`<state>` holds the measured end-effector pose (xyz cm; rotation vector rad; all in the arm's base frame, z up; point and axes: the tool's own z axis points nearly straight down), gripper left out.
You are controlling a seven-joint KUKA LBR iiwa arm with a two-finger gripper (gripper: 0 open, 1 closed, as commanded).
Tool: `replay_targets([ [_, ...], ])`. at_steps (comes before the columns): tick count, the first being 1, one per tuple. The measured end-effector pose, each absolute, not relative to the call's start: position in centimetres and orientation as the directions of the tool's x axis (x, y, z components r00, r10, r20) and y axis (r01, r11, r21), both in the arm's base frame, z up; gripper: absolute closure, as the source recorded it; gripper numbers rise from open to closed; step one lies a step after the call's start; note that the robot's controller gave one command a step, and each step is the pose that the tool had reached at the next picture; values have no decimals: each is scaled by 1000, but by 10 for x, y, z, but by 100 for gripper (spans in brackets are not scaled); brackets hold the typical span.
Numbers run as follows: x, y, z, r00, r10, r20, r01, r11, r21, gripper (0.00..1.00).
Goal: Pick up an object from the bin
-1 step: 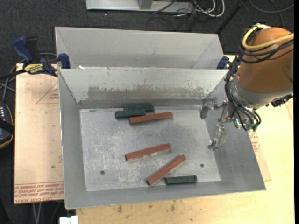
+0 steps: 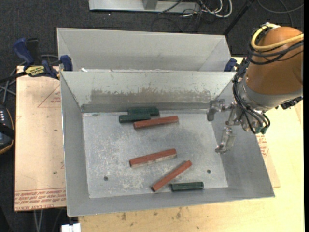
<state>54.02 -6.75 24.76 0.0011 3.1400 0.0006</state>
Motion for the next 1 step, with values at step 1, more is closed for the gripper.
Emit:
replay_targets([
  [1,548,-43,195,-993,-120,-5,-120,993,0,0],
])
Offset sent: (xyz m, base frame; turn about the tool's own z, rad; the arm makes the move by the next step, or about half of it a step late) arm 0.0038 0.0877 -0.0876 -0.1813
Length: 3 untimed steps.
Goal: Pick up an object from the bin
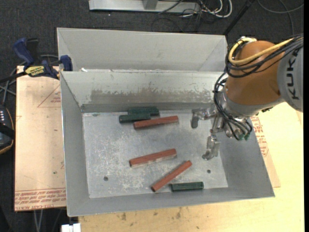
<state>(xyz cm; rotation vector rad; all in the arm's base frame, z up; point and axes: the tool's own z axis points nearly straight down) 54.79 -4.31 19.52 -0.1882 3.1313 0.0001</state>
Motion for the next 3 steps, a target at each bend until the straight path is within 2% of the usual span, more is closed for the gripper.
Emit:
replay_targets([
  [1,544,25,159,-982,-187,0,-187,982,4,0],
  [2,552,22,156,-950,-312,-3,-312,950,0,0],
  [3,562,41,87,-954,-300,-7,-300,954,0,0],
])
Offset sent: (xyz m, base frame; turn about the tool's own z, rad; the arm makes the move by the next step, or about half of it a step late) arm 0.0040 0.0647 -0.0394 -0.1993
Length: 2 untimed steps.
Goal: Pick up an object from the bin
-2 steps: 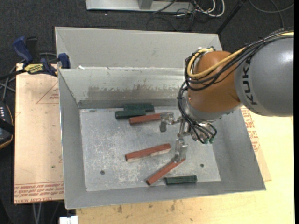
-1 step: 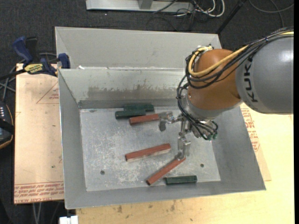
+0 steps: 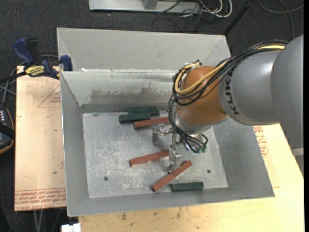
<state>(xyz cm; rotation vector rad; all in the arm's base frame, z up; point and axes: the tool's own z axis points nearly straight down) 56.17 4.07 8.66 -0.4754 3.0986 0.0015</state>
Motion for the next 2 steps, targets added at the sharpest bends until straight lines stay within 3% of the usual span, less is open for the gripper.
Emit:
replay_targets([
  [1,581,47,72,-969,-247,-5,-247,969,1,100],
  [2,581,47,72,-969,-247,-5,-247,969,1,100],
])
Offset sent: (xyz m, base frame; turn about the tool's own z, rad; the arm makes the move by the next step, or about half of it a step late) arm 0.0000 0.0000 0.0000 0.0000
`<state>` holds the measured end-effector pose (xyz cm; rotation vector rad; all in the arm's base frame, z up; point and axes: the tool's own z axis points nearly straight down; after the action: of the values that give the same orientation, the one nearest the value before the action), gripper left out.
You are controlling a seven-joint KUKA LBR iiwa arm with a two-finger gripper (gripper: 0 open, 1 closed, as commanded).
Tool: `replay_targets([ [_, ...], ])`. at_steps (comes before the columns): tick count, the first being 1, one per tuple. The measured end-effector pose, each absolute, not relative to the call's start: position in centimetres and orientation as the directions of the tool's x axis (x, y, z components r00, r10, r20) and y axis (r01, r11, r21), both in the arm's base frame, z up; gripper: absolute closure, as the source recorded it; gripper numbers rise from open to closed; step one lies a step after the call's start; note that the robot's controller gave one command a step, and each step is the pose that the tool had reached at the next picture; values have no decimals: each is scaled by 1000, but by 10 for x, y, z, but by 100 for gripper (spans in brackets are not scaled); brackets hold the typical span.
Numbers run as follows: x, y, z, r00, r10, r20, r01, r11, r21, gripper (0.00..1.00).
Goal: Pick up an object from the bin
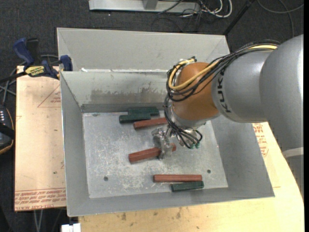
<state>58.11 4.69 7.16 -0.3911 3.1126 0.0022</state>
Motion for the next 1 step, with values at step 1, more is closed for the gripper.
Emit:
replay_targets([
  [1,580,47,75,-969,-248,-2,-248,969,1,100],
])
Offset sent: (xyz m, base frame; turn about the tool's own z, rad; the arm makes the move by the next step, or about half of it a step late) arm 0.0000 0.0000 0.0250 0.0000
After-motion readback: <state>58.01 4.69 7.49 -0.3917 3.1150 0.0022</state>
